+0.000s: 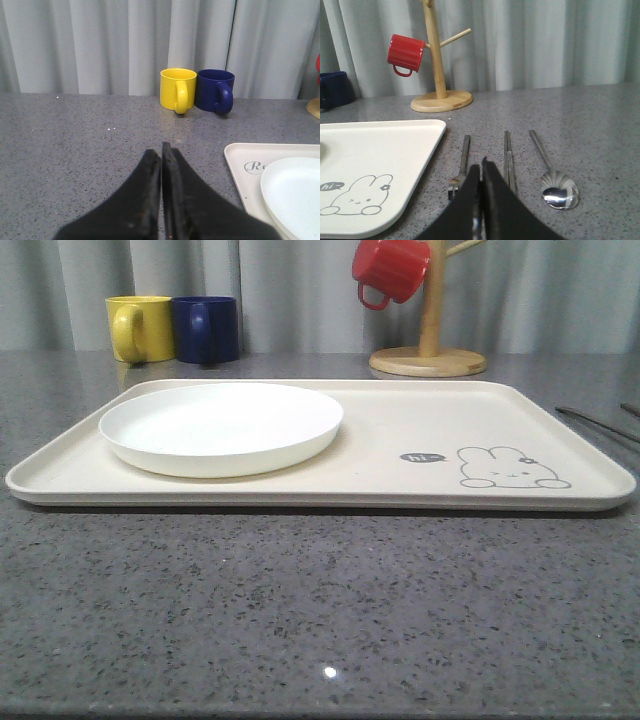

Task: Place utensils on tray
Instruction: 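Withdraw the left gripper upward away from the plate, then reach the right gripper down and grasp the silver fork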

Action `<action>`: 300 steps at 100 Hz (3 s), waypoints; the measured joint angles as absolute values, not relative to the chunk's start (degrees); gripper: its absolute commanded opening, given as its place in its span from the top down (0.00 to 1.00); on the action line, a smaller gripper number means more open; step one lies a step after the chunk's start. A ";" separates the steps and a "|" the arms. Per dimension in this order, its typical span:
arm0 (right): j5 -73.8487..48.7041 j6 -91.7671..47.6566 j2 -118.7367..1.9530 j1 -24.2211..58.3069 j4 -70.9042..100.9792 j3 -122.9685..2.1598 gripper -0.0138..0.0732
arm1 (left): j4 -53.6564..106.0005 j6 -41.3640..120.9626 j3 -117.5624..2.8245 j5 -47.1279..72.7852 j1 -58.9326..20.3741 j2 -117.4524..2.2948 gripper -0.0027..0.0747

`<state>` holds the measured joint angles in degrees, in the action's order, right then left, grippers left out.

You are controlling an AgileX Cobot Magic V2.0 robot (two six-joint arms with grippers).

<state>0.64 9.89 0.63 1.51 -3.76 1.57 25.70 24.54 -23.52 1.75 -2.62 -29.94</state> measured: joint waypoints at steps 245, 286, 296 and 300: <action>-43.67 -0.42 -77.68 3.76 6.62 -61.68 0.37 | 25.82 24.54 -23.52 1.65 -2.62 -29.94 0.99; -42.32 -0.91 -88.32 3.81 6.04 -63.71 0.37 | 25.82 24.54 -23.49 1.65 -2.62 -29.94 0.99; -41.87 -1.04 -89.42 3.81 5.68 -63.75 0.37 | 25.82 24.54 -23.40 1.65 -2.62 -29.94 0.99; -41.75 -1.04 -89.97 3.81 5.56 -63.84 0.37 | 25.82 24.54 -23.40 1.65 -2.62 -29.94 0.99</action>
<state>-41.75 -1.04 -89.97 3.81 5.56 -63.84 25.82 24.54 -23.40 1.65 -2.62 -29.94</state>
